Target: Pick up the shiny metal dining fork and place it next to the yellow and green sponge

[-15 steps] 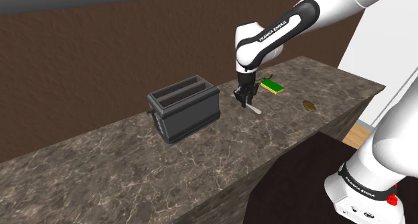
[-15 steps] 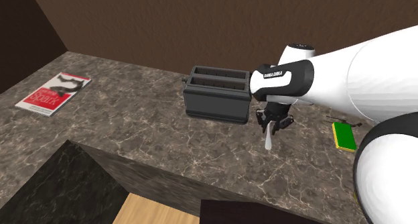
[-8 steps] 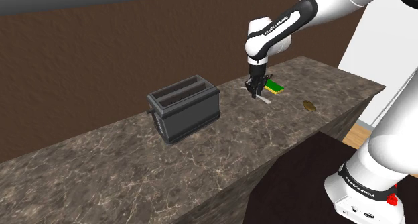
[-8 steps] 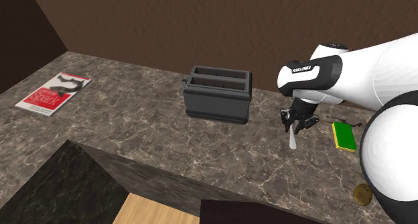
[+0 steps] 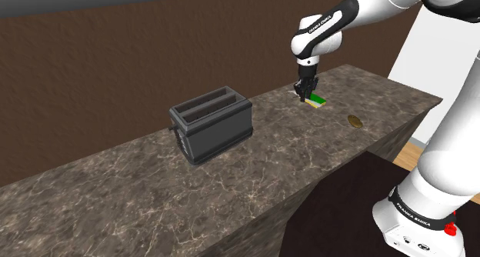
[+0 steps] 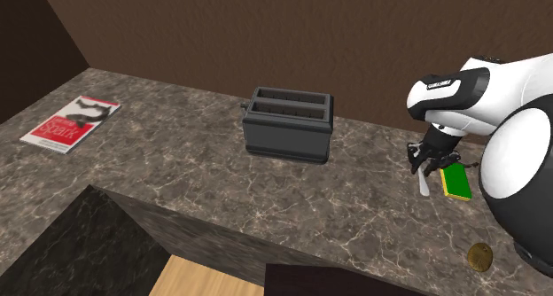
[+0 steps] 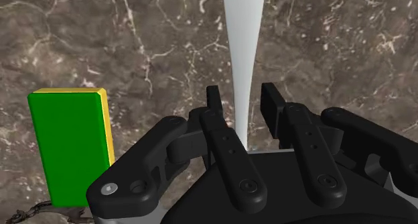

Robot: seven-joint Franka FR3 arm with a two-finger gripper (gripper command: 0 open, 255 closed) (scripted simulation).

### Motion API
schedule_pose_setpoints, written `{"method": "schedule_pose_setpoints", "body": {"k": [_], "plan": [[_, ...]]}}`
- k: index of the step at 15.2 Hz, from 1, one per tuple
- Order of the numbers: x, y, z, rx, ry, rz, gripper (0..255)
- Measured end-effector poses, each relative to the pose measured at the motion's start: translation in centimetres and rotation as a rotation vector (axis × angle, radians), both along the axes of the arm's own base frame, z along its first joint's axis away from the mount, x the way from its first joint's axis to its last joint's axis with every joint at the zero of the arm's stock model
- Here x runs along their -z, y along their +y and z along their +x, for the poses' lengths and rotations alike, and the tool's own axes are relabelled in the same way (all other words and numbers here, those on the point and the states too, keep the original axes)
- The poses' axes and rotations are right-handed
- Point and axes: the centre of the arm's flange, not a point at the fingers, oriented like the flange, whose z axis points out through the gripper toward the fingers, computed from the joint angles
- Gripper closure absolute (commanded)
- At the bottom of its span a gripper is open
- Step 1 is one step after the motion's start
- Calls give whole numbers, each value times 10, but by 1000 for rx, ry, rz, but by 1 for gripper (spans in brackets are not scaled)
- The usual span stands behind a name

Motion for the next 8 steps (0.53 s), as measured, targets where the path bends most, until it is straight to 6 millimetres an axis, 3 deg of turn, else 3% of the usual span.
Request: {"method": "schedule_pose_setpoints", "body": {"k": [3, 8], "plan": [[4, -26, 2, 0, 0, 0, 255], [30, -27, 2, -1, 1, 0, 255]]}}
